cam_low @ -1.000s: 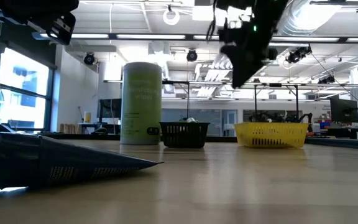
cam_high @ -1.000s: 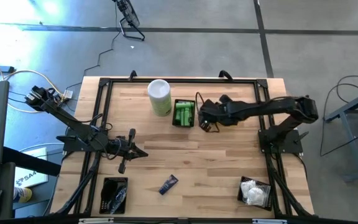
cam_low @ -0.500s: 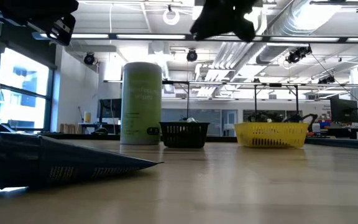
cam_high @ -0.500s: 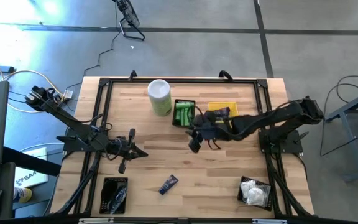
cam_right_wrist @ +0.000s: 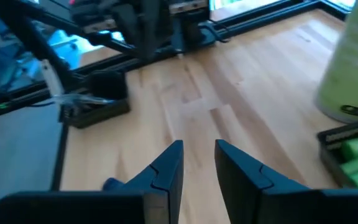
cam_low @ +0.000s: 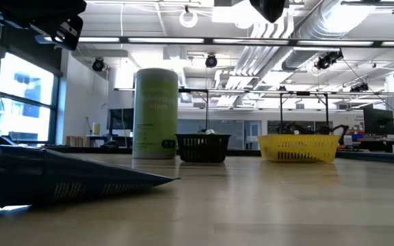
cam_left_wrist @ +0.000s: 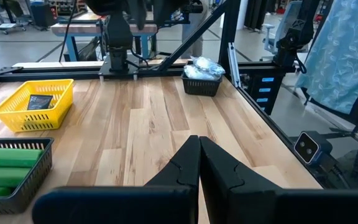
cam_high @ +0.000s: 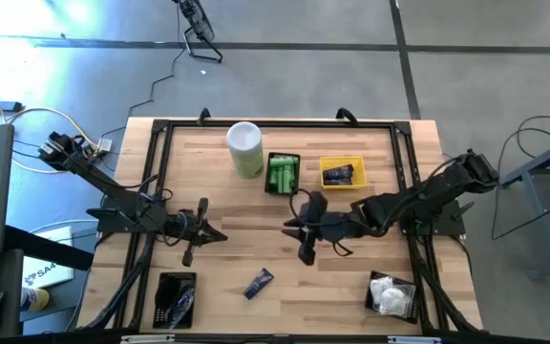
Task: Pick & Place Travel size toiletries
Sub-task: Put the blue shave butter into the yellow bin
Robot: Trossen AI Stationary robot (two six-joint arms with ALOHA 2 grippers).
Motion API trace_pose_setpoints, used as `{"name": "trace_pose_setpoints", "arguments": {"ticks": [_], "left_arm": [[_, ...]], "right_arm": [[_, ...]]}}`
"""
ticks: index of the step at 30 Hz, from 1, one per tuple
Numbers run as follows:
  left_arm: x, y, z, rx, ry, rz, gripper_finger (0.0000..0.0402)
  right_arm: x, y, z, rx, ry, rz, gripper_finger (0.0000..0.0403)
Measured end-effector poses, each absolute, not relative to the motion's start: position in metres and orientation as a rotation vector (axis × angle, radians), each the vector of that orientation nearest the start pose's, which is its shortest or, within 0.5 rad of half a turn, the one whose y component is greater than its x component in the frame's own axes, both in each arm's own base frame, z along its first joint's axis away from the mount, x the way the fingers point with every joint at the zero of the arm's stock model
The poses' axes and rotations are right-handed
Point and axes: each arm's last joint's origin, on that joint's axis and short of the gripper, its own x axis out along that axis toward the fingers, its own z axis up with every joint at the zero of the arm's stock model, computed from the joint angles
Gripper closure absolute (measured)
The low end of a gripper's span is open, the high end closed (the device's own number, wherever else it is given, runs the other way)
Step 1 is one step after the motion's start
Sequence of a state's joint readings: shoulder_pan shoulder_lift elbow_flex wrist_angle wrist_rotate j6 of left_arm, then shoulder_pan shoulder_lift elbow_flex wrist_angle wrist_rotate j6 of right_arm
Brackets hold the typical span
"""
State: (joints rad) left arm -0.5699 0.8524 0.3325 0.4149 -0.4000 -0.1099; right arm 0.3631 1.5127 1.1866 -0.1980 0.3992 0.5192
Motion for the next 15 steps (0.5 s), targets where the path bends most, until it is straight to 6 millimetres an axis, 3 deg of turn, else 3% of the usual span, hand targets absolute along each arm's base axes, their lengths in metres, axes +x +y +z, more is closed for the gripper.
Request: {"name": "trace_pose_setpoints", "arguments": {"ticks": [11,15], "left_arm": [[0.1598,-0.089,0.2227,-0.061,0.102,-0.164,0.0401],[0.1598,-0.089,0.2227,-0.061,0.102,-0.164,0.0401]], "right_arm": [[0.3202,0.1163,0.299,0.386,0.537,0.107,0.0319],[0.3194,0.1184,0.299,0.385,0.536,0.107,0.0319]]}}
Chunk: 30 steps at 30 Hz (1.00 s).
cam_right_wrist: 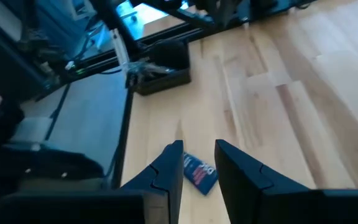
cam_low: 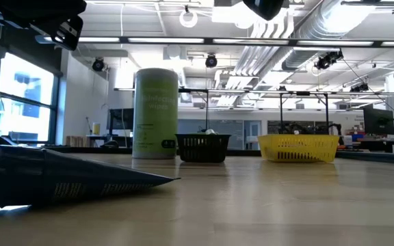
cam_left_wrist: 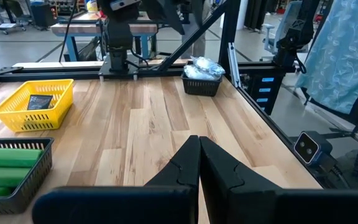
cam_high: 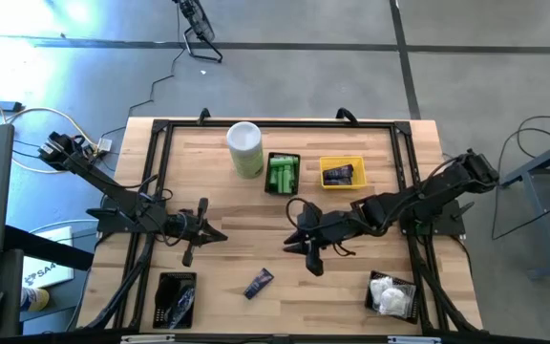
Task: Pick & Place Travel size toiletries
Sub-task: Put the blue shave butter into the yellow bin
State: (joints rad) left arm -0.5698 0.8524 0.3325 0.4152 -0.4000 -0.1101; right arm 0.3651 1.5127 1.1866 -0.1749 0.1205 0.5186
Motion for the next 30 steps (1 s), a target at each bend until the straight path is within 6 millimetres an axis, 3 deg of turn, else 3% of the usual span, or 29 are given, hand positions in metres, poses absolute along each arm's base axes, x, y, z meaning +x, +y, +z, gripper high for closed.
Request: {"name": "trace_pose_setpoints", "arguments": {"ticks": [10,17,22,30], "left_arm": [[0.16,-0.089,0.223,-0.061,0.102,-0.164,0.04],[0.16,-0.089,0.223,-0.061,0.102,-0.165,0.04],[0.16,-0.089,0.223,-0.061,0.102,-0.164,0.04],[0.16,-0.089,0.223,-0.061,0.102,-0.165,0.04]], "right_arm": [[0.32,0.114,0.3,0.291,0.477,-0.029,0.0323],[0.318,0.123,0.303,0.136,0.427,-0.048,0.039],[0.314,0.135,0.303,0.206,0.46,0.091,0.0391],[0.317,0.139,0.311,0.289,0.383,0.122,0.0391]]}}
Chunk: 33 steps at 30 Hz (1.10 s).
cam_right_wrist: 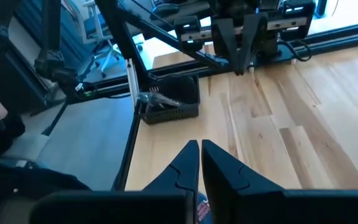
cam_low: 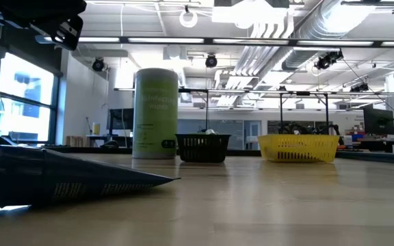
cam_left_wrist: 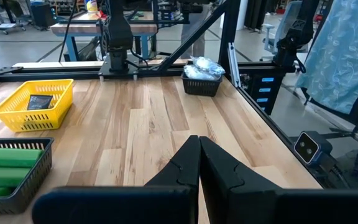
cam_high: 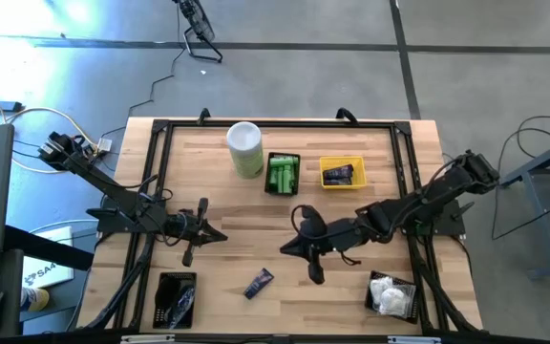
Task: Pick & Place Travel size toiletries
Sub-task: Put the blue shave butter into the yellow bin
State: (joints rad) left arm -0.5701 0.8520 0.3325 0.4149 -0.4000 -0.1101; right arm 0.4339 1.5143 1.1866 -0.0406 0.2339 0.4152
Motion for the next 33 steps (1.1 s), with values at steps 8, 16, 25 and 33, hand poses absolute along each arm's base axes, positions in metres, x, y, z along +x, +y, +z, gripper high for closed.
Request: {"name": "trace_pose_setpoints", "arguments": {"ticks": [8,16,25,33], "left_arm": [[0.16,-0.089,0.222,-0.054,0.115,-0.163,0.04],[0.159,-0.089,0.217,-0.033,0.155,-0.159,0.04],[0.159,-0.089,0.216,-0.028,0.163,-0.158,0.04],[0.159,-0.088,0.215,-0.021,0.176,-0.157,0.04]], "right_arm": [[0.321,0.129,0.31,0.299,0.388,0.095,0.0395],[0.32,0.128,0.308,0.165,0.4,0.112,0.04],[0.303,0.131,0.302,0.056,0.515,0.024,0.0399],[0.305,0.119,0.286,0.06,0.52,-0.007,0.0399]]}}
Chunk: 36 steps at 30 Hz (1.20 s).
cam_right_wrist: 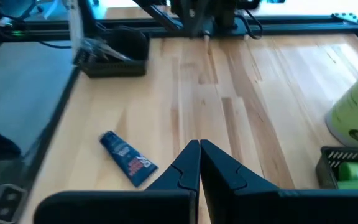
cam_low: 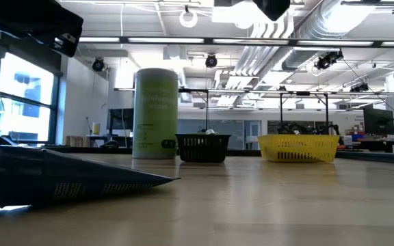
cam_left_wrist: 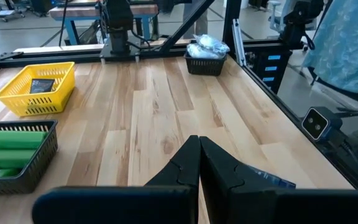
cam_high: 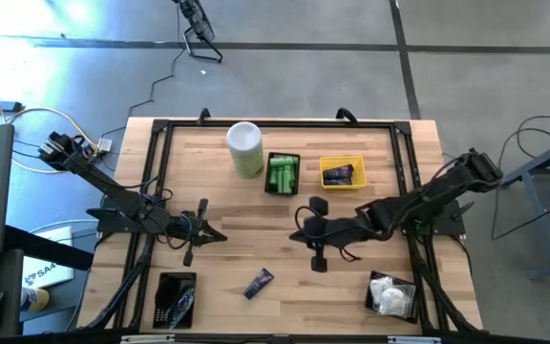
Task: Pick & Place Travel size toiletries
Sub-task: Put the blue shave butter into the yellow bin
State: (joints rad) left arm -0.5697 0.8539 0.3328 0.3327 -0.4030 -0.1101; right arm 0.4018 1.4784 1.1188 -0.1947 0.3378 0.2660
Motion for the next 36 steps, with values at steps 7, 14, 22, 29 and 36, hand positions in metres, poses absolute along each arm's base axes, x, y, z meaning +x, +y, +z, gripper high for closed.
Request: {"name": "trace_pose_setpoints", "arguments": {"ticks": [7,14,22,29,36], "left_arm": [[0.159,-0.088,0.215,-0.049,0.178,-0.155,0.04],[0.159,-0.088,0.212,-0.09,0.205,-0.148,0.04],[0.159,-0.088,0.211,-0.06,0.212,-0.15,0.04],[0.16,-0.088,0.218,-0.085,0.152,-0.128,0.04],[0.16,-0.088,0.219,-0.092,0.139,-0.129,0.04]], "right_arm": [[0.297,0.106,0.251,0.154,0.367,0.097,0.0399],[0.265,0.089,0.244,0.129,0.297,0.128,0.0398],[0.213,0.071,0.245,0.07,0.237,0.148,0.0398],[0.186,0.061,0.234,0.079,0.195,0.147,0.04],[0.187,0.061,0.232,0.075,0.199,0.147,0.04]]}}
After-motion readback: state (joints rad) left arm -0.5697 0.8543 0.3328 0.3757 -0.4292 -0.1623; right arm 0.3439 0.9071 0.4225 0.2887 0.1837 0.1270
